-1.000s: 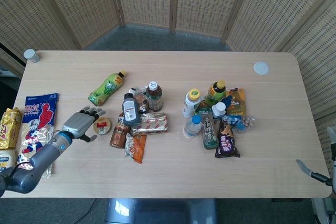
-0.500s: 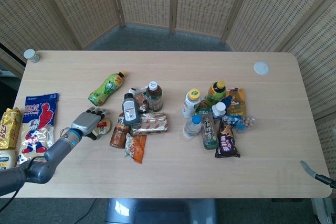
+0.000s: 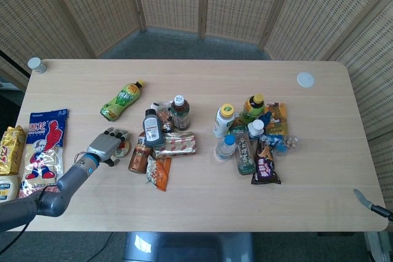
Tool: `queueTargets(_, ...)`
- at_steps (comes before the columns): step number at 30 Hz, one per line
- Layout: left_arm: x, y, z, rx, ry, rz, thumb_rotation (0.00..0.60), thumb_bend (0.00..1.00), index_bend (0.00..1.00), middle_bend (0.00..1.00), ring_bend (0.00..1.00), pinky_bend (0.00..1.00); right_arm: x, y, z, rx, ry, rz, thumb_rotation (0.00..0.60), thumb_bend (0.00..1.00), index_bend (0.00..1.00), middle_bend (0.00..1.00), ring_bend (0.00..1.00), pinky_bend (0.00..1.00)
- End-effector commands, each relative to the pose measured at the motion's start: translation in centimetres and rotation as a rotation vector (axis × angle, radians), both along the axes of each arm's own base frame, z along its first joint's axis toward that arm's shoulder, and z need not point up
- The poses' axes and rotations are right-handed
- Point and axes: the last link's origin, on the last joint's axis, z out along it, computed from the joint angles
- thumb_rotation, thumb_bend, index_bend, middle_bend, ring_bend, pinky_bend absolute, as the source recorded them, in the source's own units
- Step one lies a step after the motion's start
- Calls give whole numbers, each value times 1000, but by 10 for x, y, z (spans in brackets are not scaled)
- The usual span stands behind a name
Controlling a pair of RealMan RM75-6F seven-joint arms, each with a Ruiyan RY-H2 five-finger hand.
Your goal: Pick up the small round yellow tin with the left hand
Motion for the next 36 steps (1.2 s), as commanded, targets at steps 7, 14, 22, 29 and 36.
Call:
queueTargets(7,-2,-4,-4,48,18,-28,600,404,93,227,253,45,-2,2,0,-7,-18,2,281,148,0,0,0,0)
queueTargets(14,-2,-5,-6,55,15,-19,600,405,179,298,325,146,-3,3,2,-11,-20,3,285,147,0,0,0,0)
queueTargets(22,7,4,15,128,-45,-20,600,405,254,400,428,250,-4,4,2,-15,-20,8,283,148,0,0,0,0)
queueTargets(29,23,8,68,233,-113,-56,600,404,255,403,431,254,-3,1,-2,-5,-24,16,284,148,0,0,0,0)
queueTargets(36,44,5,128,339,-179,-108,600,403,255,404,431,254,-3,-4,-9,11,-34,24,284,148,0,0,0,0)
